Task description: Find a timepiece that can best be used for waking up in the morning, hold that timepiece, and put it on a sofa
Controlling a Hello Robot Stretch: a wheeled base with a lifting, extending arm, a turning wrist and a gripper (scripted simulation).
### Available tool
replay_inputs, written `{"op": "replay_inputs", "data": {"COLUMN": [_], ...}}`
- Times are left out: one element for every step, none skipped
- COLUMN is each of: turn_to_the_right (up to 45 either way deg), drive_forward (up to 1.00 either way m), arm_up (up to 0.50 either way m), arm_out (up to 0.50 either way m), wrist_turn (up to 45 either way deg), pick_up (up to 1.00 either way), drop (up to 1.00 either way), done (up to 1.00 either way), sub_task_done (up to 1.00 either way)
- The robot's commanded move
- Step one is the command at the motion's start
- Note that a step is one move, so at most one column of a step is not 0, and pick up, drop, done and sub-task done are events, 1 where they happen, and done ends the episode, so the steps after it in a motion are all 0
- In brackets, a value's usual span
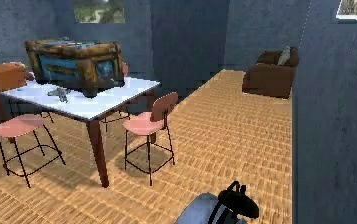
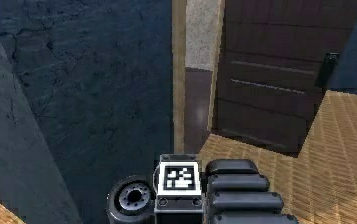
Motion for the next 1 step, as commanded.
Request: {"op": "replay_inputs", "data": {"turn_to_the_right": [12.0], "drive_forward": [0.0], "arm_up": [0.0], "arm_out": [0.0], "wrist_turn": [0.0], "pick_up": [0.0], "drop": [0.0], "done": [0.0], "sub_task_done": [0.0]}}
